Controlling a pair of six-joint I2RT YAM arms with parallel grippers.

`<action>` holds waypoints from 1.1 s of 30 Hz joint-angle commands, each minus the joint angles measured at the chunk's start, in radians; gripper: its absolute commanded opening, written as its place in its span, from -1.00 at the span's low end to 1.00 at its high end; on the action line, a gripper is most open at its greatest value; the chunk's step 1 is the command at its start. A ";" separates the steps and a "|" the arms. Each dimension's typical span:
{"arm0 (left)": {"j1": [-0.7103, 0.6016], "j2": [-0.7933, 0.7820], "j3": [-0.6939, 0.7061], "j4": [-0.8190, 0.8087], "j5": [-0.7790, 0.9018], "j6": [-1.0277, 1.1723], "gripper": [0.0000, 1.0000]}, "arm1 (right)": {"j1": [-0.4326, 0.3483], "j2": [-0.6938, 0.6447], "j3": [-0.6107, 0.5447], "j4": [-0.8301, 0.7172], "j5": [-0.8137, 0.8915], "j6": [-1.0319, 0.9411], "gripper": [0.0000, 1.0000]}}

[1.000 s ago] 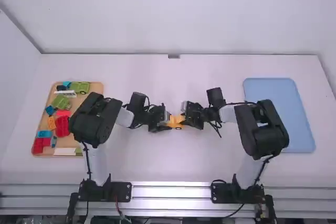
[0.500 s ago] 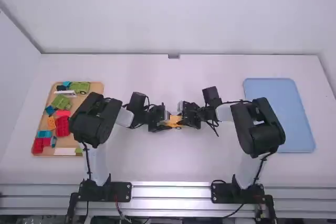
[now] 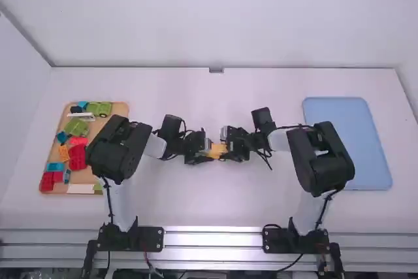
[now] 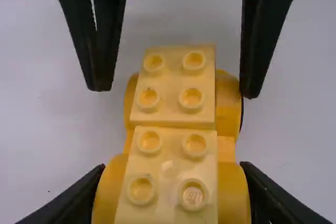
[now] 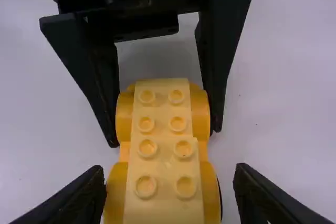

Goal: Assemble lego blocks to make yellow taxi

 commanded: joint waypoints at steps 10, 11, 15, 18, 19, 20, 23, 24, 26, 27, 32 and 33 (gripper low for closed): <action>-0.003 0.027 -0.002 -0.018 -0.009 -0.011 -0.15 | -0.077 -0.051 0.041 -0.061 -0.202 -0.109 -0.78; -0.003 0.027 -0.002 -0.018 -0.009 -0.011 -0.15 | -0.076 -0.051 0.041 -0.062 -0.201 -0.109 -0.81; -0.004 0.027 -0.002 -0.018 -0.008 -0.011 -0.16 | -0.055 -0.051 0.041 -0.069 -0.155 -0.105 -1.00; -0.003 0.027 -0.002 -0.018 -0.009 -0.011 -0.17 | -0.024 -0.051 0.040 -0.068 -0.062 -0.065 -1.00; -0.003 0.027 -0.002 -0.018 -0.009 -0.011 -0.17 | -0.017 -0.051 0.040 -0.067 -0.031 -0.040 -1.00; -0.003 0.027 -0.002 -0.018 -0.009 -0.011 -0.18 | -0.006 -0.051 0.040 -0.071 0.019 -0.007 -1.00; -0.004 0.027 -0.002 -0.018 -0.009 -0.011 -0.19 | 0.018 -0.047 0.040 -0.102 0.089 0.014 -1.00; -0.004 0.027 -0.002 -0.018 -0.009 -0.011 -0.20 | 0.022 -0.044 0.040 -0.108 0.097 0.014 -1.00; -0.004 0.027 -0.002 -0.018 -0.009 -0.011 -0.21 | 0.029 -0.039 0.039 -0.135 0.112 0.014 -1.00; -0.004 0.027 -0.002 -0.018 -0.009 -0.011 -0.21 | 0.029 -0.039 0.039 -0.135 0.112 0.014 -1.00; -0.003 0.027 -0.002 -0.018 -0.009 -0.011 -0.24 | 0.026 -0.039 0.039 -0.187 0.166 0.014 -1.00; -0.003 0.027 -0.002 -0.018 -0.009 -0.011 -0.24 | 0.028 -0.039 0.039 -0.200 0.176 0.013 -1.00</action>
